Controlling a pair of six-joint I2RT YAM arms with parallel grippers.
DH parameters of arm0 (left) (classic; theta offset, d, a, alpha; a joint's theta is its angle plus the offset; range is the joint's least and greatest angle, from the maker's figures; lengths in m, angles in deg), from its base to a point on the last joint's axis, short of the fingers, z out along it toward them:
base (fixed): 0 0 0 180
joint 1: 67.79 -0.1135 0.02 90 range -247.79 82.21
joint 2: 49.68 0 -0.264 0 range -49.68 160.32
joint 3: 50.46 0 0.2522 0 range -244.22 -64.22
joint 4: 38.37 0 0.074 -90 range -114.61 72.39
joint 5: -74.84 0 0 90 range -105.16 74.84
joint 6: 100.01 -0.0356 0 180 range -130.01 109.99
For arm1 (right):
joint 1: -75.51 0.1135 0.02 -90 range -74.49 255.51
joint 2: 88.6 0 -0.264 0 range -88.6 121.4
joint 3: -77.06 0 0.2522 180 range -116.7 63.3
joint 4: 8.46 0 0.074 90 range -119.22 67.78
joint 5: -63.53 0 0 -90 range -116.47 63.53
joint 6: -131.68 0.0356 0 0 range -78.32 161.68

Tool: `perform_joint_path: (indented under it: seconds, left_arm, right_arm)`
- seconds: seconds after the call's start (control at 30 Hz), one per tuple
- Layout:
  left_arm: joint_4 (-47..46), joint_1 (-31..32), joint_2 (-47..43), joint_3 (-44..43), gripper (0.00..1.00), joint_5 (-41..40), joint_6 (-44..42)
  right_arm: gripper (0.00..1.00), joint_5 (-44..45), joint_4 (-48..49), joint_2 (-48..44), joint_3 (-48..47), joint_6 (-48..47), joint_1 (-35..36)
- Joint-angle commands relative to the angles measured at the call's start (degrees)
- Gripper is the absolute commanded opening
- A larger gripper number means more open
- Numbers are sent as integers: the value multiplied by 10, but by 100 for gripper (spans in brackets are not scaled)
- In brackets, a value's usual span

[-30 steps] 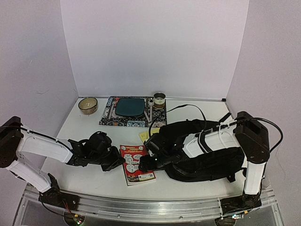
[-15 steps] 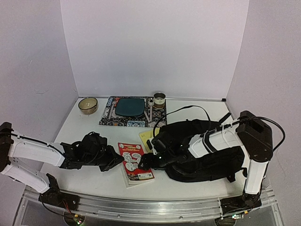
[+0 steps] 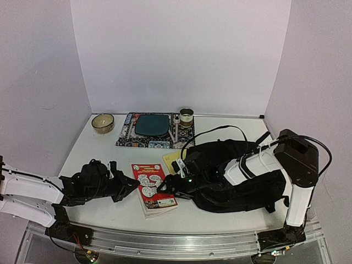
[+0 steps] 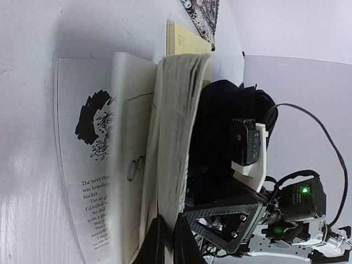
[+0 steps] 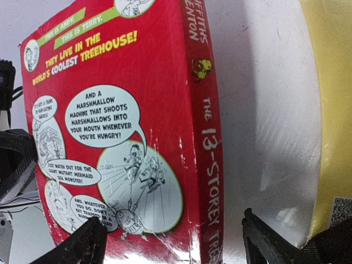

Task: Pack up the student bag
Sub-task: Grab the book at the center of the board, then pass from the left arm to the right

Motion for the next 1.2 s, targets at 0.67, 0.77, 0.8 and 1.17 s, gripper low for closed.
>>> perform_joint_path:
  seconds: [0.67,0.77,0.8,1.17]
  left_arm:
    - [-124,2,10,12,26,-19,-22]
    - [-123,3,7,14,51,-34,-27]
    - [-123,3,4,14,58,-39,-27]
    - [-121,3,-4,-11,89,-51,-54]
  right_arm:
    - [0,-99,92,-86,5,-2,-26]
    - [0,-94,91,-104,7,-2,-28]
    - [0,-89,91,-111,8,-1,-30]
    - [0,61,54,-217,4,-17,-41]
